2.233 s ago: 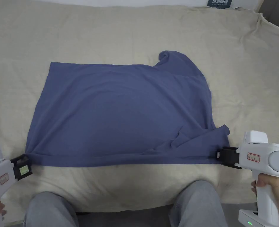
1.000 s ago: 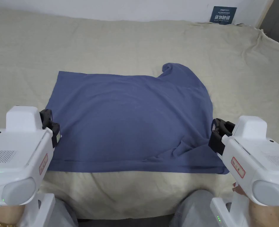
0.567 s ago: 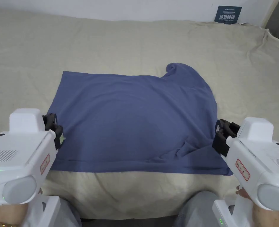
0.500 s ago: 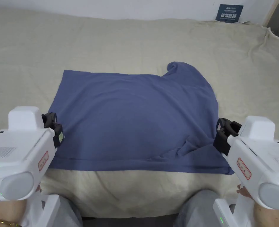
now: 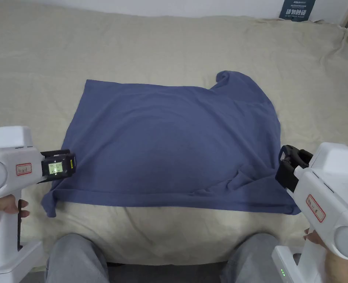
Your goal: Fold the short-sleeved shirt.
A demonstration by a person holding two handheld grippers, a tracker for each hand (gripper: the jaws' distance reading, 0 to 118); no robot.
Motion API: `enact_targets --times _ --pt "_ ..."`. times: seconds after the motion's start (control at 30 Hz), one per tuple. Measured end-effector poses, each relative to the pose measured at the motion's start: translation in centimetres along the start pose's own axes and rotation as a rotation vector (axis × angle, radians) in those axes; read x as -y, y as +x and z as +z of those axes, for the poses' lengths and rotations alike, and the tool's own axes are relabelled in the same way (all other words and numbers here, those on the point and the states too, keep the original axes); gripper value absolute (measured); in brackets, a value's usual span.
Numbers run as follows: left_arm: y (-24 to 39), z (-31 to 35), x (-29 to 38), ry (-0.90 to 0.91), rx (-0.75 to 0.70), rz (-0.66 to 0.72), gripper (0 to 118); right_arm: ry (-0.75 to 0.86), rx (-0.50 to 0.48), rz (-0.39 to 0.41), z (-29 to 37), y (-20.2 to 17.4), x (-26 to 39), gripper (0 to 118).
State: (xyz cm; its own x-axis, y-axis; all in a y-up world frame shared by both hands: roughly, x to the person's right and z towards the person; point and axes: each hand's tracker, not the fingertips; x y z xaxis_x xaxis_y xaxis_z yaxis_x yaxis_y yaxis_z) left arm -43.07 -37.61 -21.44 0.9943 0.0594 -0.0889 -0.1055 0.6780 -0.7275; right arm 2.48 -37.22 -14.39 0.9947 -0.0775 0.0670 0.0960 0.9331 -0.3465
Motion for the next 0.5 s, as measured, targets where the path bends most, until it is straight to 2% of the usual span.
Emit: enact_targets --times 0.13,0.27,0.33,0.37,0.43,0.47,0.5 --pt "-0.6 -2.3 0.7 -0.168 -0.001 0.014 106 -0.007 0.007 -0.009 0.0 -0.1 0.1 1" --pt "-0.3 -4.7 1.8 -0.257 -0.030 -0.021 105 -0.017 0.007 -0.022 -0.1 0.4 0.3 1" --pt "-0.5 -5.6 2.0 -0.261 -0.014 0.002 96 -0.020 0.012 -0.013 -0.4 0.8 0.4 1" --pt "-0.6 -5.8 2.1 -0.260 -0.007 0.034 78 -0.022 0.012 -0.011 -0.4 0.9 0.4 1" --pt "-0.6 -6.0 2.2 -0.248 -0.009 0.081 27 -0.029 0.016 -0.012 -0.4 1.0 0.5 1" --pt "-0.5 -6.0 2.3 -0.244 0.005 0.083 9 -0.032 0.017 -0.017 -0.5 1.1 0.6 1" --pt "-0.4 -5.9 2.5 -0.244 0.025 0.087 6 -0.036 0.018 -0.025 -0.5 1.2 0.7 1"
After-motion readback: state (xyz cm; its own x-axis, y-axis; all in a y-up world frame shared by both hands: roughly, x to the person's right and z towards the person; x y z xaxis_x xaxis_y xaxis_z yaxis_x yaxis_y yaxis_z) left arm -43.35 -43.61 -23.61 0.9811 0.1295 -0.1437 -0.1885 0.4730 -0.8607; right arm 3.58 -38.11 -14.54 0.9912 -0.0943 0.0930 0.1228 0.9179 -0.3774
